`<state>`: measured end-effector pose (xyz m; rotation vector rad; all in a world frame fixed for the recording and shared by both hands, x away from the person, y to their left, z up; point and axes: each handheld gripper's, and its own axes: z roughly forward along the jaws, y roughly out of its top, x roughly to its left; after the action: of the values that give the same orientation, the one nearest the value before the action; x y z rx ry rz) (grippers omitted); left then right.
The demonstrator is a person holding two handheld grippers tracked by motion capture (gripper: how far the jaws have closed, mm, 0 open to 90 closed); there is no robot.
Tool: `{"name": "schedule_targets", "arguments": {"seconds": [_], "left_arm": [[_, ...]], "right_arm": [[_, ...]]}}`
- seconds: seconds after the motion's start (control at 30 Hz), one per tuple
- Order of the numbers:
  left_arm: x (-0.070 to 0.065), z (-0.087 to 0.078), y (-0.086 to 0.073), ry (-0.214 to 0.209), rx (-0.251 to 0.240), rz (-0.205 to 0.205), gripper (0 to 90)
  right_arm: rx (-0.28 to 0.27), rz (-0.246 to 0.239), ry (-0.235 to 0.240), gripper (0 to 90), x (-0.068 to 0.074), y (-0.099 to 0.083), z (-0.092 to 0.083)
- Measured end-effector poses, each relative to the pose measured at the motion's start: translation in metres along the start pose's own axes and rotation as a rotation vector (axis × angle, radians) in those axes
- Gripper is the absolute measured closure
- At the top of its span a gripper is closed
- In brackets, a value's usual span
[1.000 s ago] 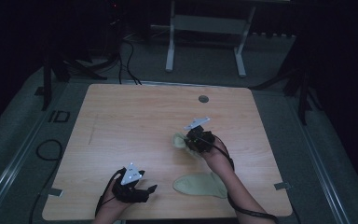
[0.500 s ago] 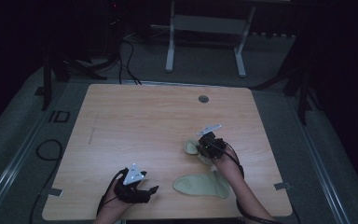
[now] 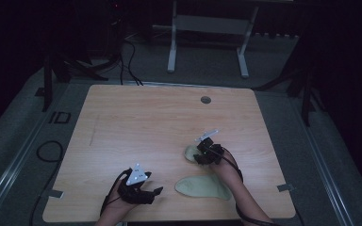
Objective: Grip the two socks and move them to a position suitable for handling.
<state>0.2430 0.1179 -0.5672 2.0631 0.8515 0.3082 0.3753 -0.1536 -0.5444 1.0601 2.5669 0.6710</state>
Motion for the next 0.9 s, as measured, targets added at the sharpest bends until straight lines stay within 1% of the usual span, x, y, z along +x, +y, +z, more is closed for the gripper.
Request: {"name": "schedule_targets", "arguments": {"seconds": [0.07,0.1,0.17,0.2,0.3,0.37,0.4,0.47,0.53,0.57,0.6,0.63,0.7,0.77,0.8,0.83,0.9], "left_arm": [[-0.001,0.002,0.003,-0.001,-0.003,0.002,27.2],[-0.001,0.004,0.006,-0.006,-0.004,0.001,27.2],[-0.002,0.008,0.012,-0.016,-0.011,0.007,27.2],[-0.002,0.010,0.016,-0.024,-0.011,0.015,27.3],[-0.003,0.017,0.031,-0.017,-0.015,0.044,27.4],[-0.003,0.021,0.041,-0.003,-0.009,0.065,29.2],[-0.004,0.024,0.048,0.006,-0.015,0.073,31.4],[-0.003,0.028,0.061,0.023,-0.015,0.101,35.5],[-0.002,0.033,0.073,0.031,-0.027,0.124,43.2],[-0.001,0.035,0.078,0.045,-0.029,0.130,47.5],[0.000,0.039,0.086,0.065,-0.043,0.133,53.0],[0.001,0.043,0.092,0.067,-0.056,0.137,58.9],[0.003,0.051,0.101,0.066,-0.061,0.139,66.4],[0.006,0.066,0.109,0.066,-0.048,0.127,71.9],[0.007,0.074,0.111,0.058,-0.039,0.120,74.6],[0.008,0.079,0.112,0.058,-0.025,0.126,77.1],[0.008,0.094,0.112,0.066,0.026,0.151,80.5]], "right_arm": [[-0.003,0.007,-0.004,53.0,0.002,0.000,0.001],[-0.006,0.006,-0.003,52.2,0.003,0.000,0.001],[-0.010,0.019,0.000,49.8,0.004,0.001,0.002],[-0.008,0.019,0.003,48.7,0.004,0.001,0.002],[0.014,0.002,0.016,43.1,0.007,0.003,0.001],[0.007,-0.014,0.021,42.7,0.008,0.003,-0.003],[-0.003,-0.010,0.018,42.9,0.009,0.002,-0.005],[-0.032,0.001,0.029,44.8,0.008,0.000,-0.015],[-0.047,-0.009,0.032,51.9,0.008,-0.003,-0.021],[-0.049,-0.013,0.035,54.2,0.008,-0.004,-0.024],[-0.055,-0.015,0.036,56.7,0.009,-0.004,-0.025],[-0.063,-0.015,0.032,58.7,0.008,-0.005,-0.027],[-0.069,-0.014,0.028,59.2,0.009,-0.007,-0.027],[-0.060,-0.021,0.047,58.9,0.011,-0.009,-0.024],[-0.055,-0.022,0.058,57.6,0.013,-0.010,-0.022],[-0.048,-0.026,0.071,55.2,0.013,-0.011,-0.020],[-0.036,-0.033,0.066,53.2,0.015,-0.014,-0.017]]}}
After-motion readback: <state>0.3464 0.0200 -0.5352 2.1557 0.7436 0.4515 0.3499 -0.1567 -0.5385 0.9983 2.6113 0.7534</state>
